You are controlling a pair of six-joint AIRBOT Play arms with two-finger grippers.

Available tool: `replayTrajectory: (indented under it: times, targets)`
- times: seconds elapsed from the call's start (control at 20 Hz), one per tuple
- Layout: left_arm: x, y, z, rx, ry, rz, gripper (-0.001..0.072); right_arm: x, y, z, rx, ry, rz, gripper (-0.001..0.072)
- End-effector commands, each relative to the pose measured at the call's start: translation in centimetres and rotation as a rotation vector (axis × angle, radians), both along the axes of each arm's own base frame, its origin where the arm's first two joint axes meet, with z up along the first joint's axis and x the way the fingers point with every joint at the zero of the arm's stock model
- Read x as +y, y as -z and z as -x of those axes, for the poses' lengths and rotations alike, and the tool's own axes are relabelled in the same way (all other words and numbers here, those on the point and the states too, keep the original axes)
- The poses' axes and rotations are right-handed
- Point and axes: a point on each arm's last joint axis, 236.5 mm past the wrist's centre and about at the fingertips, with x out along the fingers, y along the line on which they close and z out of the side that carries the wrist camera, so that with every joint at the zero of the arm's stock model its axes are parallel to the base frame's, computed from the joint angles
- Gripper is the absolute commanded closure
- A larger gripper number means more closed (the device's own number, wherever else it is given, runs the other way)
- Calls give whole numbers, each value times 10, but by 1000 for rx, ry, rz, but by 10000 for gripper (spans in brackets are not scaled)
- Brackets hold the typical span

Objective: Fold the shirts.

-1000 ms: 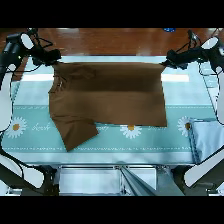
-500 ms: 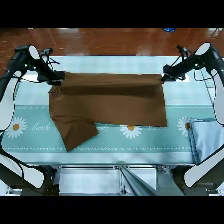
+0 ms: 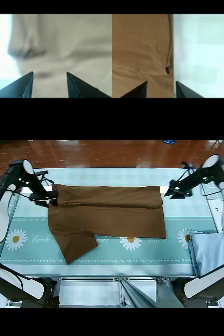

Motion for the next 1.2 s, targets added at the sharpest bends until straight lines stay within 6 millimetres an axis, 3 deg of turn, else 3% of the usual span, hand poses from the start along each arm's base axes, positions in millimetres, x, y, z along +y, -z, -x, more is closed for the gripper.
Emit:
replayTrajectory:
  times: [0.0,0.1,0.2,0.35,0.5,0.65,0.8,0.95,1.15]
  targets:
    - [24,-35,40,79,-35,5,200,-37,-49,22,-50,64,47,303]
    - [39,-55,62,19,-57,14,200,-59,-49,52,-44,106,125,303]
    - [53,-57,95,-39,-158,40,200,-55,-33,85,-48,157,98,303]
    - [51,-51,145,-155,-329,244,201,-25,-16,120,-140,191,-32,303]
    - [41,-47,167,-263,-615,485,201,5,-13,146,-191,209,-165,303]
    - [21,-18,195,-211,-696,535,201,20,-11,160,-198,198,-202,303]
    - [-4,8,202,-170,-664,549,201,23,-7,163,-186,203,-211,303]
    - [-24,12,185,-209,-613,600,201,26,-11,160,-196,215,-234,303]
    - [-40,30,184,-148,-572,600,201,30,-16,155,-210,231,-263,303]
